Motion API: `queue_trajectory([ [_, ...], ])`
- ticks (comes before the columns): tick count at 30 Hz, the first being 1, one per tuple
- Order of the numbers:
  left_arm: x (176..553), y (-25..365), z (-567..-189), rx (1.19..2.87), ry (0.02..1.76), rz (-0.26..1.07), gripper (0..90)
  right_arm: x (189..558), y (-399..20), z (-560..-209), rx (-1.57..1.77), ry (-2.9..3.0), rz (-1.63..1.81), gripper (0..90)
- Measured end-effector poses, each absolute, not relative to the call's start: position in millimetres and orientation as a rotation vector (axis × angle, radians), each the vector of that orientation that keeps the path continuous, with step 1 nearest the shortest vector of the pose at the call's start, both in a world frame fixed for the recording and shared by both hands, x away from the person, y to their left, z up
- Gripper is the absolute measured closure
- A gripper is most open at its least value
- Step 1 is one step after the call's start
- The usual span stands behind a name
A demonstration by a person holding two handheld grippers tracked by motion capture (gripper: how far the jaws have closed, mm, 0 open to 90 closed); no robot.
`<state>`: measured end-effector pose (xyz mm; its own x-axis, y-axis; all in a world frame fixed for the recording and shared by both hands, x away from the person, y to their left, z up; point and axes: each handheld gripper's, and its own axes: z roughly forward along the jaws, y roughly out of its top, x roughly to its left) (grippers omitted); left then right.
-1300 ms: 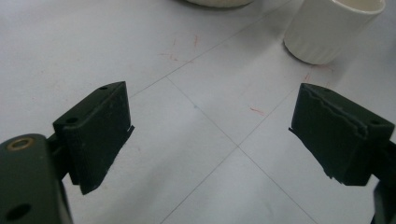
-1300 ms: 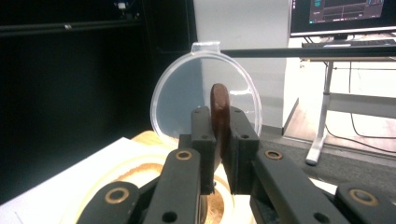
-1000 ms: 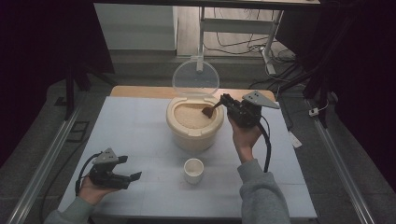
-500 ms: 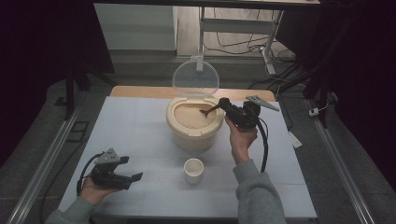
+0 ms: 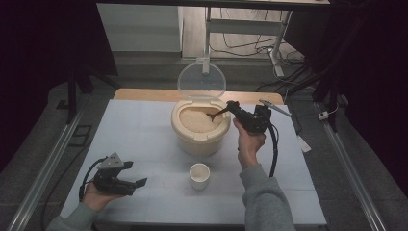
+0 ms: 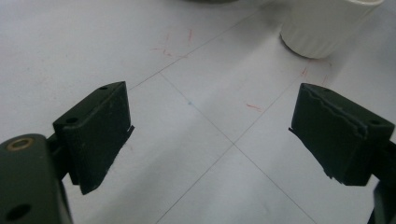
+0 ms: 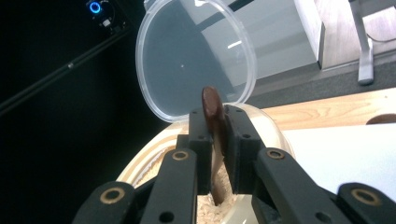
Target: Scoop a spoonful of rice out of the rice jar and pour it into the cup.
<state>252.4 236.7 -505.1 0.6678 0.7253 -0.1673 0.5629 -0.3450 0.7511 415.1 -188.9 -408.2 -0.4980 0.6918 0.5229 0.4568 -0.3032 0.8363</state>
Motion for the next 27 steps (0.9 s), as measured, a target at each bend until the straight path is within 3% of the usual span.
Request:
queue_trajectory([
  [27, 252, 235, -505, 2.054, 0.989, 0.253, 12.1, 415, -201, -418, 1.660, 1.653, 2.048, 82.9],
])
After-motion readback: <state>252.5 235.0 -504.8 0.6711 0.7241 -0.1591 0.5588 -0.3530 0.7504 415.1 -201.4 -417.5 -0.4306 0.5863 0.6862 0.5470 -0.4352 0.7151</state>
